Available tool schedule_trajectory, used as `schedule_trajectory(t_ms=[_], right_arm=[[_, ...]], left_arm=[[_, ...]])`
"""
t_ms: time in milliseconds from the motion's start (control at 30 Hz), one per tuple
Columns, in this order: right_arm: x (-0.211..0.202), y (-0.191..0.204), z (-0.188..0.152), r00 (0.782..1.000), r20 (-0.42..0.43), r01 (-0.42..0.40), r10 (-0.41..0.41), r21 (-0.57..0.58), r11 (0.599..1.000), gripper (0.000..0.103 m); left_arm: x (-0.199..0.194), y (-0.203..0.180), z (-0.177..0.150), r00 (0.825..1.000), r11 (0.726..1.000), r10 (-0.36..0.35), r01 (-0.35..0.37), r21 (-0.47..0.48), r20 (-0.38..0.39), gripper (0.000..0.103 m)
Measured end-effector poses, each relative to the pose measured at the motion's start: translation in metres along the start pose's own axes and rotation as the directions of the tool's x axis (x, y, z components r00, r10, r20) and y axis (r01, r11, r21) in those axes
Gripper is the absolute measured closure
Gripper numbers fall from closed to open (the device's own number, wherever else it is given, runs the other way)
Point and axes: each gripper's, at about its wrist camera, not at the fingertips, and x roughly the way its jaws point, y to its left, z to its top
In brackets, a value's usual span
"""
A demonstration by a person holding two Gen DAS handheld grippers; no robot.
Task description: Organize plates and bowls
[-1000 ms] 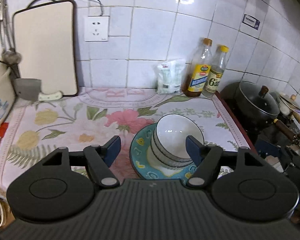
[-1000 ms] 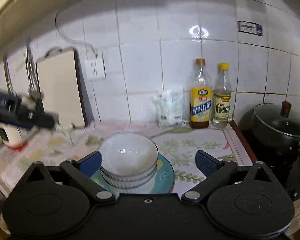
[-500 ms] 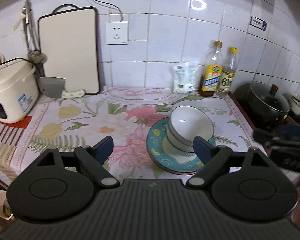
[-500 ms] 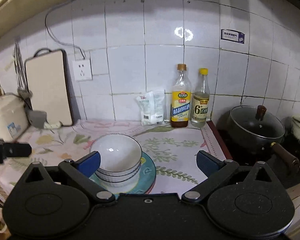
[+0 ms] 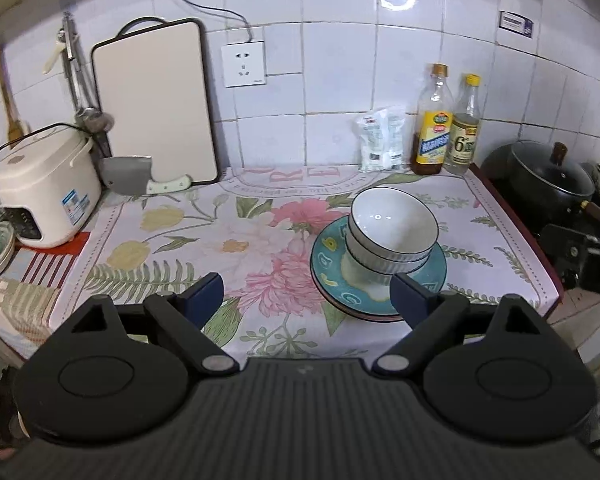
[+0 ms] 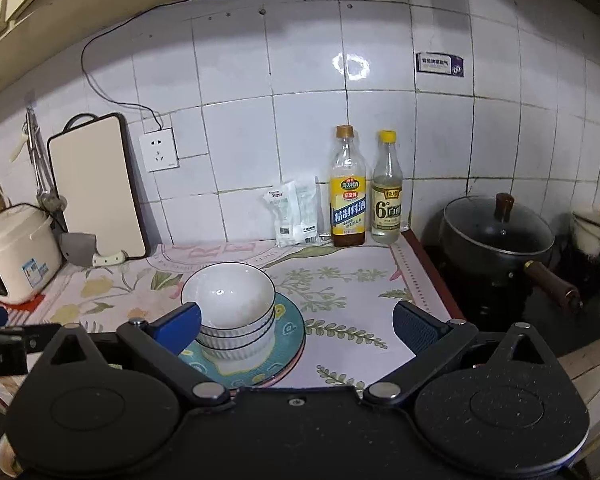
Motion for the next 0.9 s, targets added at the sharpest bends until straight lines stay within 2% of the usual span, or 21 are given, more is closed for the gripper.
schedule_trajectory(t_ms=[300, 467, 633, 900], right_arm=[[-0.015, 0.013, -0.003, 1.0, -0.011, -0.026, 0.026, -0.066, 0.997, 0.0], [-0.01, 0.018, -0.01, 0.998, -0.052, -0.03, 0.025, -0.095, 0.995, 0.0], [-0.015, 0.025, -0.019, 0.999, -0.027, -0.027, 0.024, -0.128, 0.991, 0.0], [-0.015, 0.029, -0.025, 0.999, -0.018, -0.053, 0.051, -0.126, 0.991, 0.0]], left_arm=[[0.002, -0.004, -0.013, 0.999, 1.0, 0.026, -0.026, -0.004, -0.025, 0.011], [0.006, -0.003, -0.022, 0.999, 0.999, 0.028, -0.028, -0.022, -0.026, 0.009], [0.01, 0.0, -0.026, 0.999, 0.999, 0.04, -0.04, -0.017, -0.017, 0.007], [0.012, 0.005, -0.033, 0.999, 1.0, 0.005, -0.005, -0.002, -0.04, 0.007]])
